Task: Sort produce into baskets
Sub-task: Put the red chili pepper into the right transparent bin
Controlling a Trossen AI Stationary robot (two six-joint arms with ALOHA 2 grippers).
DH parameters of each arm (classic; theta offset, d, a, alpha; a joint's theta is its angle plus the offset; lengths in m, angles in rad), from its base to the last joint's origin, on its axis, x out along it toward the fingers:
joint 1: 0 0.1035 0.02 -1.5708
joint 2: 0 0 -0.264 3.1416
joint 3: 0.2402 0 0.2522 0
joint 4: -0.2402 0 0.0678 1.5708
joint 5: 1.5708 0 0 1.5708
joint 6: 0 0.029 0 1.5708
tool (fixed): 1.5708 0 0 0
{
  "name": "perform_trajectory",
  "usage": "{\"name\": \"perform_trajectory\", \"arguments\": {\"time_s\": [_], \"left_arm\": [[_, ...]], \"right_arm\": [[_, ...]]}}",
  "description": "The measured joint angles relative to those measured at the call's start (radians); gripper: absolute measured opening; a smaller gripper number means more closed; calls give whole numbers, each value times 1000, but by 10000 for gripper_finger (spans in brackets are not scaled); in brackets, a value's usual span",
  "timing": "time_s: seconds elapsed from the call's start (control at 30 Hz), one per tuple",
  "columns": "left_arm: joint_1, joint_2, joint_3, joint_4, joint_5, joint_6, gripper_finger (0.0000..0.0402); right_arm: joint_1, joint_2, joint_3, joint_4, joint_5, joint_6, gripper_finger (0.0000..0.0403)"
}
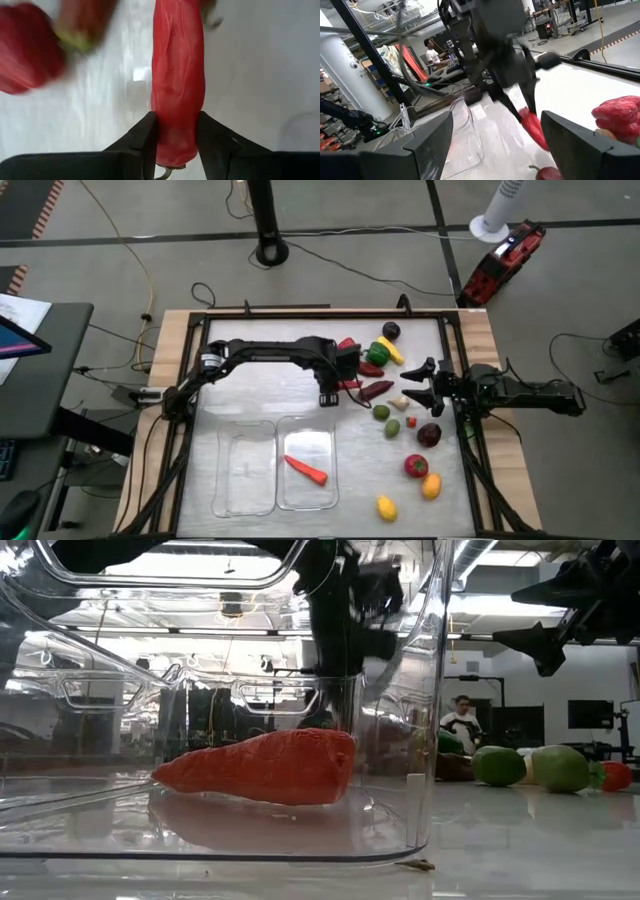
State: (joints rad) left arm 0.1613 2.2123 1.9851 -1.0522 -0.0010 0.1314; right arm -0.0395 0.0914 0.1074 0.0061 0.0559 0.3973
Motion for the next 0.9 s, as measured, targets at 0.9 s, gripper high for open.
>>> {"name": "perform_trajectory", "arguments": {"time_s": [0.9], "left_arm": [[-495, -80, 33, -353, -142, -252, 102]], "right_arm": [[28, 109, -1, 41, 15, -14, 327]]}}
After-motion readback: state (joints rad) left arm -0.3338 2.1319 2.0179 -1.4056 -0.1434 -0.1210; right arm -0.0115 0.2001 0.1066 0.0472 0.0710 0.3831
